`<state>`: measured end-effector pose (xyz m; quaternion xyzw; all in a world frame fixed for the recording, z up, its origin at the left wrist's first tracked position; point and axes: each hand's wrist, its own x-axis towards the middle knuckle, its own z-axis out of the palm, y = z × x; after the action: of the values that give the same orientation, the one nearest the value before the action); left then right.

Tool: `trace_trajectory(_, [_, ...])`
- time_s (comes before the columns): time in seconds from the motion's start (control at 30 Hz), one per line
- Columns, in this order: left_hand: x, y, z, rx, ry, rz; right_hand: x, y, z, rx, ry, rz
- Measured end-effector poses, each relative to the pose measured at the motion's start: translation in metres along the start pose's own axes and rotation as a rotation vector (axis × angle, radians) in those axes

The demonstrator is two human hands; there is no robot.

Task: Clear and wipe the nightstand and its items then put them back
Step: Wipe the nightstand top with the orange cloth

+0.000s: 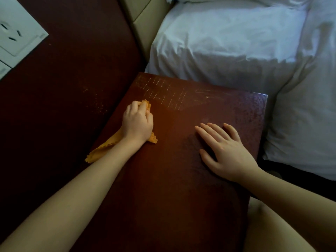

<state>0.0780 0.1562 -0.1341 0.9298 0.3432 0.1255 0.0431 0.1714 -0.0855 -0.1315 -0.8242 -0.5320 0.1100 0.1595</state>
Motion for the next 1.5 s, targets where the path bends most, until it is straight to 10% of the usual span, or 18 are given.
trace_trajectory(0.23, [0.002, 0.01, 0.001, -0.058, -0.075, 0.185, 0.0, 0.001, 0.001, 0.0, 0.008, -0.01])
trace_trajectory(0.53, [0.001, 0.011, 0.001, 0.053, -0.016, -0.044, 0.001, 0.0, 0.001, 0.01, 0.019, -0.004])
trace_trajectory(1.0, [0.013, -0.027, -0.014, -0.135, -0.301, 0.331, 0.0, -0.001, 0.0, 0.017, 0.021, -0.004])
trace_trajectory(1.27, [0.019, -0.021, -0.005, 0.039, -0.055, -0.02, 0.001, 0.0, 0.0, 0.013, 0.002, -0.002])
trace_trajectory(1.5, [-0.003, -0.003, -0.001, -0.033, -0.071, 0.225, 0.001, 0.0, 0.0, 0.016, 0.005, 0.006])
